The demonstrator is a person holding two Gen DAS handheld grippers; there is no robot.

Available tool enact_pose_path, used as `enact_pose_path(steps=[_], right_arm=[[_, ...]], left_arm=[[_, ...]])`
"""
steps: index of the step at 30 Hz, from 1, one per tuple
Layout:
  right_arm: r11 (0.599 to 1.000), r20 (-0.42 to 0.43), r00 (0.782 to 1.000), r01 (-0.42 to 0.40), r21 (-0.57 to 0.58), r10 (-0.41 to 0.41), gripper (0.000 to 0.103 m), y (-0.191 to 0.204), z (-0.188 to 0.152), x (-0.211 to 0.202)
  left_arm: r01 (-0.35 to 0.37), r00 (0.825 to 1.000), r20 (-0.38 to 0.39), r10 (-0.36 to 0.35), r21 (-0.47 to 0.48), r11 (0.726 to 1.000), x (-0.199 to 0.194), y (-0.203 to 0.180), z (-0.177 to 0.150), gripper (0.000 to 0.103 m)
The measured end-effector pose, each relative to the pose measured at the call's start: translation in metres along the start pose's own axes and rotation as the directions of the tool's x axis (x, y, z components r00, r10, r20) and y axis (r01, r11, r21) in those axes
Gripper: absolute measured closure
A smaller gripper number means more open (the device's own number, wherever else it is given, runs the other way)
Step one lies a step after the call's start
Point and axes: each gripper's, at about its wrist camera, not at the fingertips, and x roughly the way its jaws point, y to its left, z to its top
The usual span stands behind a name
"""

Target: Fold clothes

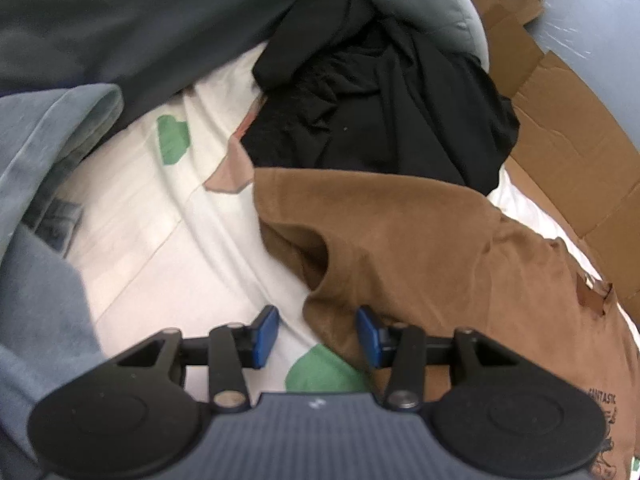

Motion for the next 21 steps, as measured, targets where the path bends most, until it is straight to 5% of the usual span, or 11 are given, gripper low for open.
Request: enact_pose_path(steps=[2,4,14,21], right_arm=[[1.000,0.001,1.000,-0.001,0.002,0.001,0.020,0.000,0.000,0.000],[1.000,0.002,1.000,-0.003,0.003,0.003,0.020,-0.001,0.000,0.000],[1.000,0.001,1.000,-0.008,0.013,0.008,0.020,-0.003,-0.003,0.001],[1.000,-0.002,1.000,-0.014,0.014,0.014,0.020,-0.002,-0.004,0.001]], left_arm=[[0.003,1.000,0.007,-0.004,0.026,1.000,-0.001,-0.002,0.001,0.062],[0.038,0.999,0.009,-0.038,0.044,0.998,-0.005,-0.003,0.003,0.094],[0.131,0.991,0.030,-0.131,0.003,0.991,-0.046,-0.020,0.032,0.095],[0.212,0.977,-0.031,-0.211,0.012,0.977,-0.021,-0.045,0.038,0.090]])
